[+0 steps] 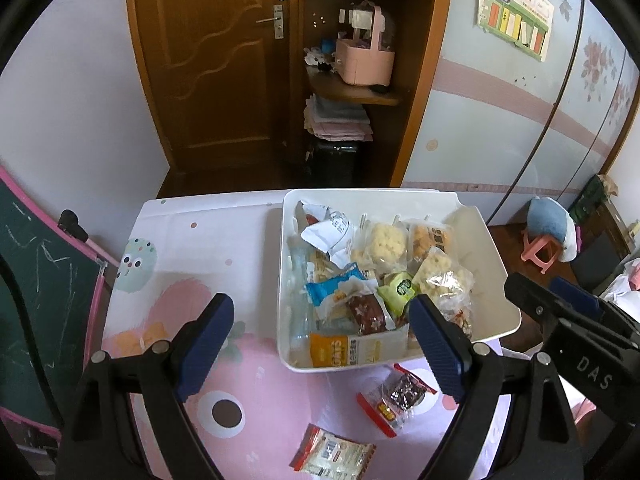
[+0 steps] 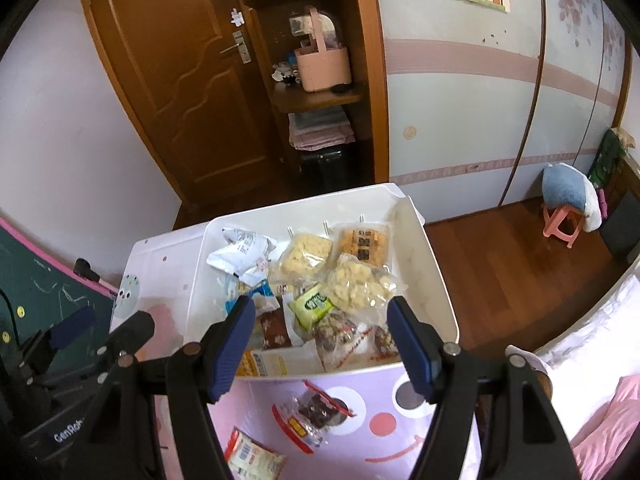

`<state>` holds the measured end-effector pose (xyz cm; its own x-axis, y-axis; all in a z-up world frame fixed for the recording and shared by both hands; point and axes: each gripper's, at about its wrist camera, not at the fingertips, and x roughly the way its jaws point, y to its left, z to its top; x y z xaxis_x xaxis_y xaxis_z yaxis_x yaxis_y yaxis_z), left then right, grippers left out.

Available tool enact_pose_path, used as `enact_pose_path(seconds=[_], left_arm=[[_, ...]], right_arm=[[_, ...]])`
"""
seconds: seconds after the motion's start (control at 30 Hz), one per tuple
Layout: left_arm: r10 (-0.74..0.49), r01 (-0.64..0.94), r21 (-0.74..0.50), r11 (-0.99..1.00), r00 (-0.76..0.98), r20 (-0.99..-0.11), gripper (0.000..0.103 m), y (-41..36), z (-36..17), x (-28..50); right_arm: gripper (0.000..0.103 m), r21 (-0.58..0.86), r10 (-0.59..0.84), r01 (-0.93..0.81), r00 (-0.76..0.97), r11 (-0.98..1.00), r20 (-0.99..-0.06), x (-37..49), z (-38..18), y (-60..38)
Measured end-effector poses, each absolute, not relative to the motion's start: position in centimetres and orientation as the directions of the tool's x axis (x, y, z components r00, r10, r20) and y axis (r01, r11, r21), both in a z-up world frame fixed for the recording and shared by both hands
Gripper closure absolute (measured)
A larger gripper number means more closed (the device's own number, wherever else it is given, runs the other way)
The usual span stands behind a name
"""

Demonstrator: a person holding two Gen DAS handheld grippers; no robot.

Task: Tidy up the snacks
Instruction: 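Withdraw both tools from the tray toward the last two packets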

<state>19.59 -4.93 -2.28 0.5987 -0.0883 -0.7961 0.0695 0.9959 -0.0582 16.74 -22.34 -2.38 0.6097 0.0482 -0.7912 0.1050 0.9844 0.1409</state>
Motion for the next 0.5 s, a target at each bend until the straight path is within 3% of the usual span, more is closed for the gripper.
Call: enact_pose_path(seconds=[0.5], left_arm=[[-0.094,0.064,-0.070,0.995,0.560,-0.823,0.014,-3.8,-5.2,13.6]], right_arm=[[0.034,0.119,0.073,0.057,0.518,0.991,-0.853,12.6,-5.5,-22.1]])
